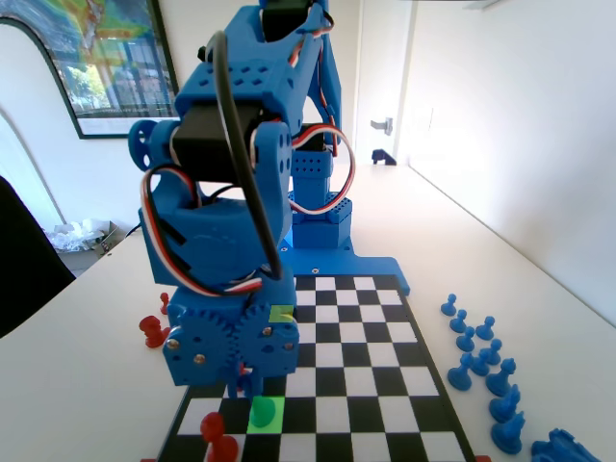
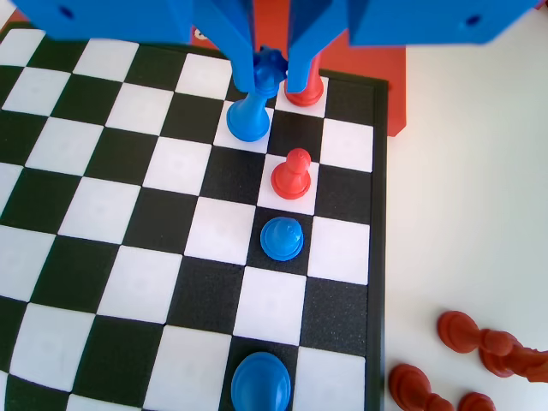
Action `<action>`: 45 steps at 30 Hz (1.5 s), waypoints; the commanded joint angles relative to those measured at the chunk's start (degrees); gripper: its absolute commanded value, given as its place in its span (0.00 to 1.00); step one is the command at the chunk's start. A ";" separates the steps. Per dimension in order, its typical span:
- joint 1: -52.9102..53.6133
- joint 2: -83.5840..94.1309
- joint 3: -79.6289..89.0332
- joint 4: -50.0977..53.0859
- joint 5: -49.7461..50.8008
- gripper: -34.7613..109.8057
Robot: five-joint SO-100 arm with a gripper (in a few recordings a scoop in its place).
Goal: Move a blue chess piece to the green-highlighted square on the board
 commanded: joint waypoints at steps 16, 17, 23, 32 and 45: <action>0.62 3.78 0.44 0.18 0.44 0.34; 0.62 3.78 0.53 0.18 0.44 0.35; 0.09 4.04 1.32 -0.97 0.79 0.35; -1.85 5.19 1.85 -1.32 3.08 0.37; -4.66 13.62 0.00 8.61 5.10 0.37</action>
